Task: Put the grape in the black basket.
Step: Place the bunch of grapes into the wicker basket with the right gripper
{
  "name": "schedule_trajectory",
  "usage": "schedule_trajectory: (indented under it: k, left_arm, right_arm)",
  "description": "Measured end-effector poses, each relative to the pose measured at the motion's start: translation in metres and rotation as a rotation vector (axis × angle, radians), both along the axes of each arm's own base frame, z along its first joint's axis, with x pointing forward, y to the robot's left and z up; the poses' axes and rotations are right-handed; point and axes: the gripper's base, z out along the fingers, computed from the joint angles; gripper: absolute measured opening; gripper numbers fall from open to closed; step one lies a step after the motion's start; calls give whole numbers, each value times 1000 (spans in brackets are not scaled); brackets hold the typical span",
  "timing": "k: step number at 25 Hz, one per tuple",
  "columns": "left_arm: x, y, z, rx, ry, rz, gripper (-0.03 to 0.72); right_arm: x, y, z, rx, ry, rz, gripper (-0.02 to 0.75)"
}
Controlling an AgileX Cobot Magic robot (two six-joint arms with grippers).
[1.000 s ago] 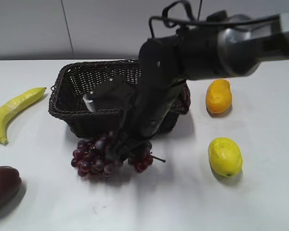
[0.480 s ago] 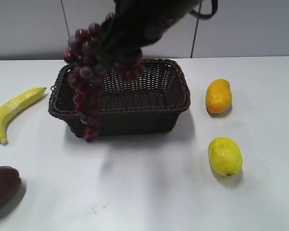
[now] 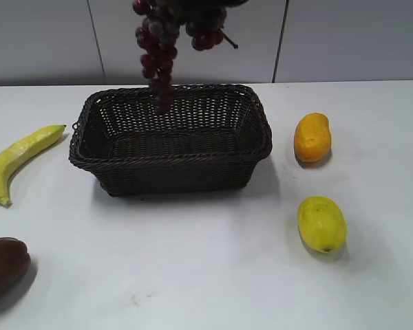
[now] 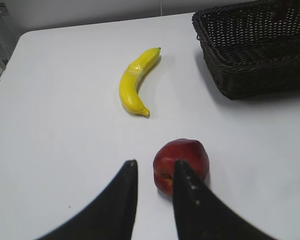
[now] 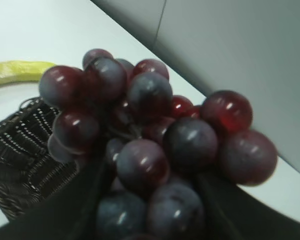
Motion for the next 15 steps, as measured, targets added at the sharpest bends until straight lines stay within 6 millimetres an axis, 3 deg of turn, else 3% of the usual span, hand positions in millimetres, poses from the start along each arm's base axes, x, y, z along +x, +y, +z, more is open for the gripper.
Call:
schedule_trajectory:
  k: [5,10,15]
  left_arm:
    - [0,0,0,0,0,0,228]
    - [0,0,0,0,0,0,228]
    - [0,0,0,0,0,0,228]
  right_arm:
    - [25,9,-64,-76,105,-19,296]
    - [38,19,-122,-121,202,-29,296]
    - [40,22,-140,-99,257,-45,326]
